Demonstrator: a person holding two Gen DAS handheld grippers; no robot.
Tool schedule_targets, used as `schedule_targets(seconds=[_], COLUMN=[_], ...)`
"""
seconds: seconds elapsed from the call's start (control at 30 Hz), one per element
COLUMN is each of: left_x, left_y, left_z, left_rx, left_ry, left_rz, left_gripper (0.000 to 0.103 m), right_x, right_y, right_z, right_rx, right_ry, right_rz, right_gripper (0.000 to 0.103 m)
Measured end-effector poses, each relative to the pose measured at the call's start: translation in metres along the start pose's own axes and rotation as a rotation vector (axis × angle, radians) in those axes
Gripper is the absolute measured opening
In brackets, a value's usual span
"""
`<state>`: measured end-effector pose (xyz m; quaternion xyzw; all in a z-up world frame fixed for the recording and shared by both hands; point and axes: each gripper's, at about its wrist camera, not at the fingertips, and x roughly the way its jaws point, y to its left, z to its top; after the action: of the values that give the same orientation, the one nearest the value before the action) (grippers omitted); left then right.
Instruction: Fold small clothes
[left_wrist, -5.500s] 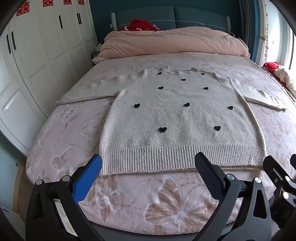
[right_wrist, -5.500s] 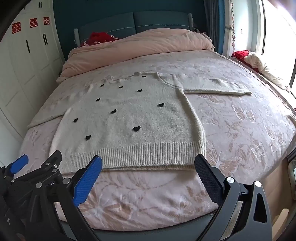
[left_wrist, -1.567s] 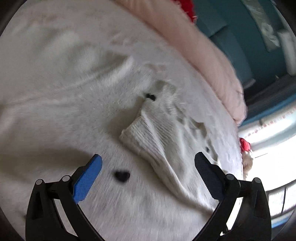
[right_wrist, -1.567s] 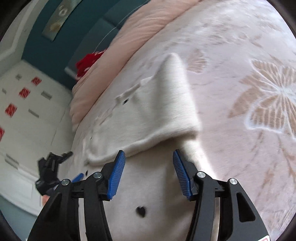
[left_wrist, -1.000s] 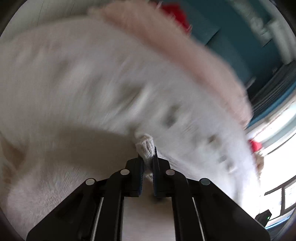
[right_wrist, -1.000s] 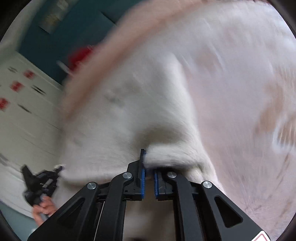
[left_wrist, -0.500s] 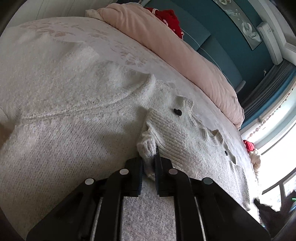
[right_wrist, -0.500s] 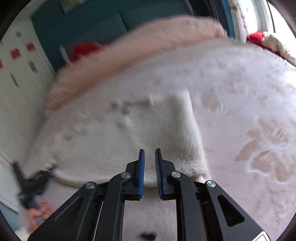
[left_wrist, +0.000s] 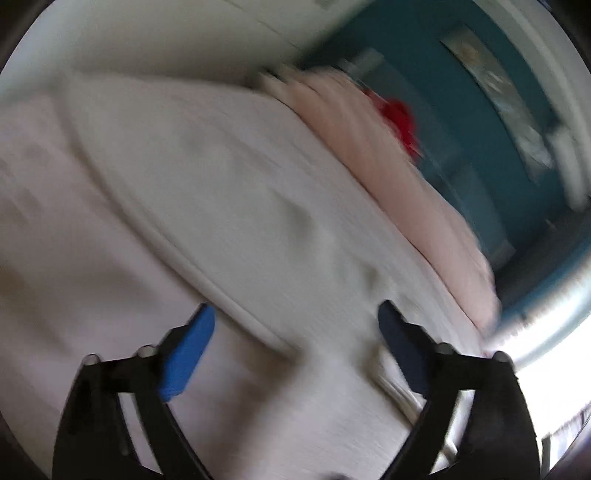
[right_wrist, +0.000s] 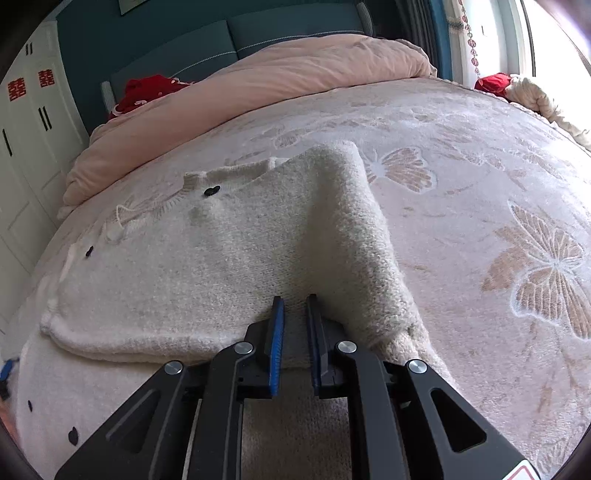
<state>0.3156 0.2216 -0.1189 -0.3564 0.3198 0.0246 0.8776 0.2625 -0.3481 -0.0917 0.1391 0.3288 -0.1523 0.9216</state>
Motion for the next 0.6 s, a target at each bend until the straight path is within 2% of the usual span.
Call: schedule_targets(seconds=[0.1, 0.17, 0.27, 0.3, 0.37, 0.4, 0.43, 0.5, 0.6], left_x=[0.002, 0.006, 0.006, 0.01, 0.018, 0.022, 0.025, 0.015, 0.004], left_y=[0.061, 0.097, 0.125, 0.129, 0.132, 0.134, 0.133, 0.12, 0.061], left_z=[0.066, 0.099, 0.125, 0.129, 0.137, 0.141, 0.142, 0.143, 0.145], left_rx=[-0.107, -0.198, -0.289, -0.303, -0.303, -0.304, -0.307, -0.281, -0.12], left_ry=[-0.067, -0.096, -0.152, -0.157, -0.153, -0.129, -0.112, -0.173, -0.215], left_rz=[0.196, 0.286, 0.293, 0.303, 0.325, 0.327, 0.343, 0.329, 0.279], left_gripper=[0.089, 0.088, 0.085, 0.079, 0.045, 0.013, 0.009, 0.007, 0.006], right_x=[0.0, 0.001, 0.002, 0.002, 0.002, 0.002, 0.001, 0.001, 0.001], right_y=[0.001, 0.0, -0.005, -0.006, -0.006, -0.006, -0.006, -0.007, -0.011], right_z=[-0.001, -0.001, -0.001, -0.001, -0.002, -0.002, -0.002, -0.003, -0.003], right_rx=[-0.009, 0.0, 0.022, 0.025, 0.022, 0.021, 0.022, 0.029, 0.047], right_ry=[-0.007, -0.004, -0.003, -0.004, -0.007, -0.009, -0.011, -0.012, -0.017], right_rz=[-0.009, 0.001, 0.025, 0.028, 0.025, 0.024, 0.026, 0.035, 0.057], right_gripper=[0.01, 0.01, 0.01, 0.01, 0.01, 0.01, 0.01, 0.01, 0.01])
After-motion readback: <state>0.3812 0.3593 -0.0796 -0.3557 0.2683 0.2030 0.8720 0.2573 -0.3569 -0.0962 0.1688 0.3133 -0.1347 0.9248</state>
